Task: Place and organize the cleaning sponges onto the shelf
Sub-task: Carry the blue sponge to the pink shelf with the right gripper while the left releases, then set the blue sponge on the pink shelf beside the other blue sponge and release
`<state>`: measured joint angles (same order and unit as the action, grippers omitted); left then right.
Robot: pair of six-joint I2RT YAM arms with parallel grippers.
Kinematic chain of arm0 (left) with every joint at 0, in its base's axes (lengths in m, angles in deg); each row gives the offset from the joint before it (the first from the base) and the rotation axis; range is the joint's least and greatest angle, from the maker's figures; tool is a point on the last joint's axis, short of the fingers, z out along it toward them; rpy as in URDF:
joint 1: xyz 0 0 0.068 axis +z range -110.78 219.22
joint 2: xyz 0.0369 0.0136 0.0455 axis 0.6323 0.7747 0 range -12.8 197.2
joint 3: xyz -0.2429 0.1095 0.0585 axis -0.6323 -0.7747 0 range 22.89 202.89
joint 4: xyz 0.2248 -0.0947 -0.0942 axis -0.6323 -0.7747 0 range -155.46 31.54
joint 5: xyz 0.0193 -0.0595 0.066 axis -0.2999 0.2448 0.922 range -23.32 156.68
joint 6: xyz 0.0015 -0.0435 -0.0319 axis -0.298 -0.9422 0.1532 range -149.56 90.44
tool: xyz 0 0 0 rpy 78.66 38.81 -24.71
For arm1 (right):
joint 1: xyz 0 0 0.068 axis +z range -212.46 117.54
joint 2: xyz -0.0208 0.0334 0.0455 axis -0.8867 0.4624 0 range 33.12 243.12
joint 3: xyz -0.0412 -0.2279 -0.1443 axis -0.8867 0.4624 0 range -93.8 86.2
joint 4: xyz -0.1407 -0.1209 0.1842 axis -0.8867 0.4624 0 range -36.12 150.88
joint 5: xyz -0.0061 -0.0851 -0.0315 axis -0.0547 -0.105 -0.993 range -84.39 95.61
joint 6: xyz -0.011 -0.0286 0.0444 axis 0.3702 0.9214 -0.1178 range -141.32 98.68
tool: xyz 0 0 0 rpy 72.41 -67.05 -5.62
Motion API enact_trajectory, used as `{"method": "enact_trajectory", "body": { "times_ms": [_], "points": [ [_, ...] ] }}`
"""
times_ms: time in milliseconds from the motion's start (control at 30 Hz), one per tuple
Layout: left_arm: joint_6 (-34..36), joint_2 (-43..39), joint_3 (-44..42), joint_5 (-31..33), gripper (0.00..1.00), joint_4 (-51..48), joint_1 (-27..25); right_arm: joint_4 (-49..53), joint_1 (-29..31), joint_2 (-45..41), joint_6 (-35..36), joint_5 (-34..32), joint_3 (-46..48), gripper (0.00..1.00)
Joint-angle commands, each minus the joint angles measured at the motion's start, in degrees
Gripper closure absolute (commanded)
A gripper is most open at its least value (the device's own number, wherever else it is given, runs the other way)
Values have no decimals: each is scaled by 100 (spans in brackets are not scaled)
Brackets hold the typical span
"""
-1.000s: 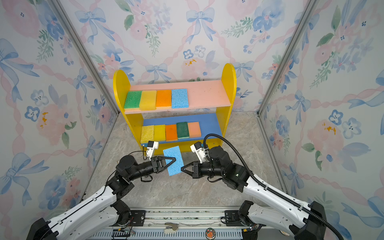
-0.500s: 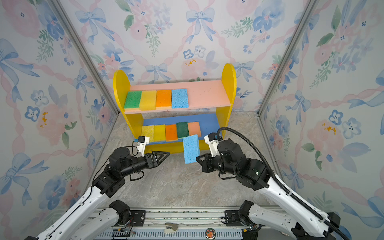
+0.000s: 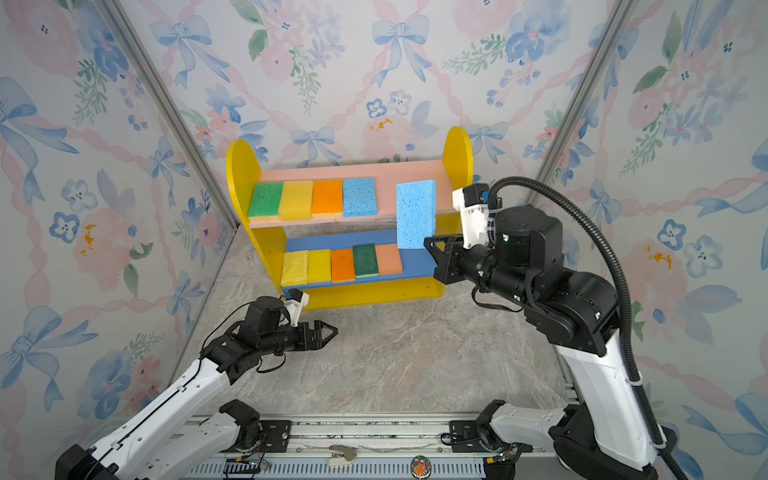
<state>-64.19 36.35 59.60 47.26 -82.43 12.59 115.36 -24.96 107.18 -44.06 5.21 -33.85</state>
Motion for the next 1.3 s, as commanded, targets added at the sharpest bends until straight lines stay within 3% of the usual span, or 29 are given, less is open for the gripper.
{"method": "enact_trajectory", "body": {
  "times_ms": [0, 100, 233, 500, 767, 833, 900, 933, 1067, 1267],
  "points": [
    [672, -217, 502, 373, 2, -232, 117, 572, -553, 807, 327, 709, -840, 98],
    [921, -159, 734, 642, 2, -517, 314, 844, -930, 1622, 411, 1237, -1846, 98],
    [1020, -107, 712, 286, 2, -521, 649, 1045, -1299, 2476, 411, 1708, -2766, 98],
    [1184, -251, 413, -444, 2, -521, 1428, 706, -1841, 3036, 233, 2429, -2807, 98],
    [1197, -147, 381, -498, 2, -522, 1514, 589, -1882, 3237, 182, 2677, -2727, 98],
    [1178, -137, 364, -459, 2, -519, 1529, 612, -1886, 3254, 190, 2673, -2720, 85],
    [1178, -119, 355, -466, 2, -521, 1530, 631, -1890, 3231, 222, 2597, -2695, 63],
    [1174, -119, 355, -466, 2, -522, 1531, 623, -1895, 3205, 230, 2537, -2662, 57],
    [1178, -114, 347, -474, 2, -527, 1540, 546, -1921, 3073, 227, 2263, -2511, 48],
    [1178, -124, 336, -475, 2, -521, 1538, 457, -1913, 3141, 209, 2022, -2545, 45]
  ]
}}
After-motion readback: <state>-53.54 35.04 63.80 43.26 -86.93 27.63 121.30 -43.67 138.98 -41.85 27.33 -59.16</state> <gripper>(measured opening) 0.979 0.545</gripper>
